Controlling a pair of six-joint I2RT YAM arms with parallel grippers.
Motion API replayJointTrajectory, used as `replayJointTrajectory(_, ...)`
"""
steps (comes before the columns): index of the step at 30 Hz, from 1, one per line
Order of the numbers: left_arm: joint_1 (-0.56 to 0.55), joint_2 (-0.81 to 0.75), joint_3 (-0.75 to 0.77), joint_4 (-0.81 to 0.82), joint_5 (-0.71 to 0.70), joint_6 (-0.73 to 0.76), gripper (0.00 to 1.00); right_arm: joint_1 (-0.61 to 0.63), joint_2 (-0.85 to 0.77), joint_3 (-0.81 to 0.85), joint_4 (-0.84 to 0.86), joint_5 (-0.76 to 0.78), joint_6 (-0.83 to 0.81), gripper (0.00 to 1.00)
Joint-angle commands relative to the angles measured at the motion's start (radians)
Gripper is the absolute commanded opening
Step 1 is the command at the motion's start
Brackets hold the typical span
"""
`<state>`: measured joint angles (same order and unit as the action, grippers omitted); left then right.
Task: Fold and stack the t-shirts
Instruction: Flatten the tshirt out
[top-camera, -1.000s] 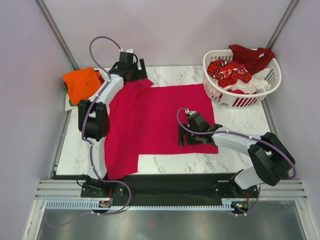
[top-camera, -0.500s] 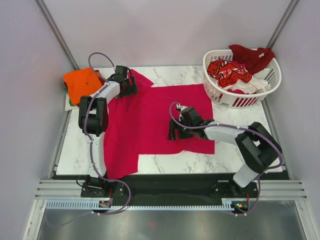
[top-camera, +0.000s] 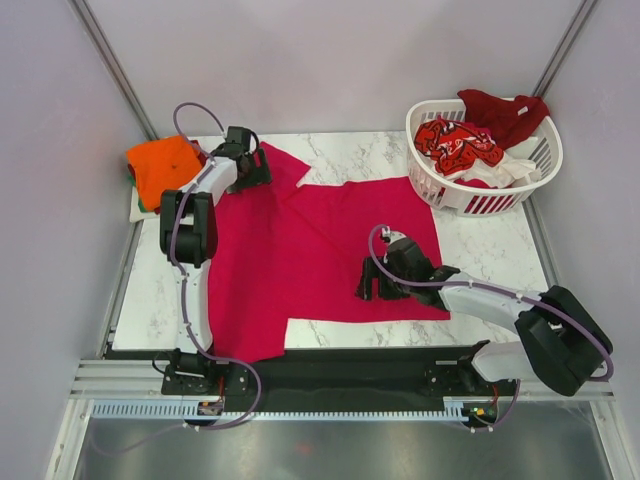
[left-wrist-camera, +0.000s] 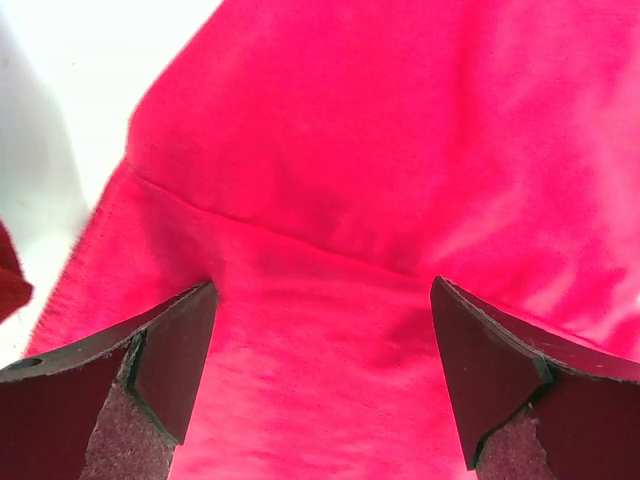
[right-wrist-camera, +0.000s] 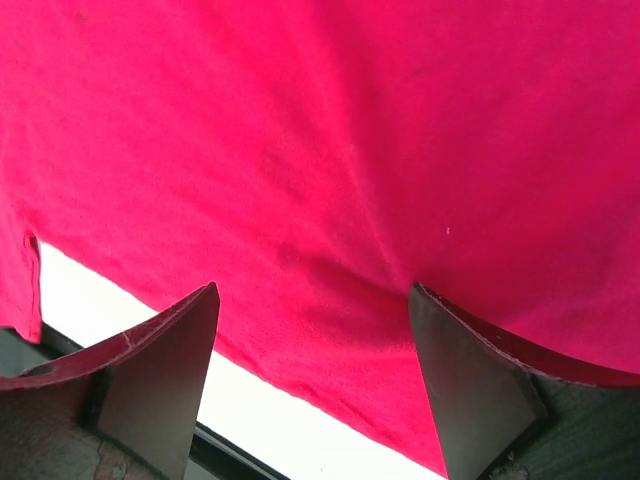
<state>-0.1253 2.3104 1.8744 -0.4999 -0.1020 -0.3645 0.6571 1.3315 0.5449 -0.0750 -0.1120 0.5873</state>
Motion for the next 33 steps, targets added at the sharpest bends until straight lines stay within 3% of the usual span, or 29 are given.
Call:
replayJointTrajectory(1, 0.01, 0.024, 0.055, -0.061, -0.015, -0.039, 0.96, -0.004, 0.015, -0.054, -0.206, 0.086, 0.061, 0.86)
replayJointTrajectory(10, 0.026, -0.002, 0.065, -0.177, -0.116, -0.099, 0.98, -0.002, -0.089, -0.066, -0.27, 0.087, 0.125, 0.88)
replayJointTrajectory(21, -0.013, -0.244, 0.088, -0.201, -0.143, -0.051, 1.0, 0.001, -0.042, 0.259, -0.331, 0.009, -0.069, 0.93)
replayJointTrajectory(24, -0.037, -0.367, 0.011, -0.204, -0.163, -0.036, 1.0, -0.001, -0.006, 0.363, -0.364, 0.078, -0.095, 0.94)
replayJointTrajectory(27, -0.053, -0.497, -0.185, -0.203, -0.128, -0.057, 1.0, -0.017, 0.056, 0.458, -0.381, 0.21, -0.121, 0.96)
replayJointTrajectory(33, -0.115, -0.643, -0.489, -0.125, 0.024, -0.117, 0.96, -0.188, 0.311, 0.624, -0.399, 0.196, -0.135, 0.92)
